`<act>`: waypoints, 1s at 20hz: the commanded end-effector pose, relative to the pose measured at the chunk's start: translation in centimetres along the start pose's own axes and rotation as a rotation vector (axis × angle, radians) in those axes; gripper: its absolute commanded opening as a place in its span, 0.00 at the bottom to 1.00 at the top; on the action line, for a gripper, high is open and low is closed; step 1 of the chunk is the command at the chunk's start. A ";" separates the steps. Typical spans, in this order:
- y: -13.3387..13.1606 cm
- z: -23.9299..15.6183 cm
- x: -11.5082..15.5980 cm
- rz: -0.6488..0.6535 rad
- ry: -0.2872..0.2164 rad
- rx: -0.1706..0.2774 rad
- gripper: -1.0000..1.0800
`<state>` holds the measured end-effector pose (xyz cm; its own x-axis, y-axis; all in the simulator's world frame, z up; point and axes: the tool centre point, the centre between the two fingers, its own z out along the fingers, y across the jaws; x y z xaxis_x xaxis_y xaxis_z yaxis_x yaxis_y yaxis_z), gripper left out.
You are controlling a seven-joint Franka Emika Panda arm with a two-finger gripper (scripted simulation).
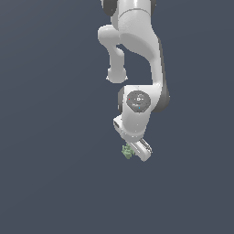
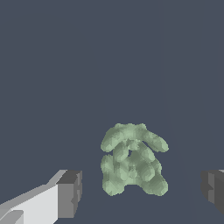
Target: Pick up the object and move it to a goal position.
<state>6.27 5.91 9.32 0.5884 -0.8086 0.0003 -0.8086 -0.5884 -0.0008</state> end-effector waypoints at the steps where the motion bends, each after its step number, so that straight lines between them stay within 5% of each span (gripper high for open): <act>1: 0.0 0.7 0.0 0.001 0.000 -0.001 0.96; 14: 0.0 4.7 0.0 0.005 0.000 -0.001 0.96; 15: 0.0 4.7 0.0 0.005 0.000 -0.001 0.00; 20: 0.0 4.7 0.0 0.005 0.000 -0.001 0.00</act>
<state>6.25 5.89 4.57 0.5846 -0.8113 -0.0002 -0.8113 -0.5846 0.0003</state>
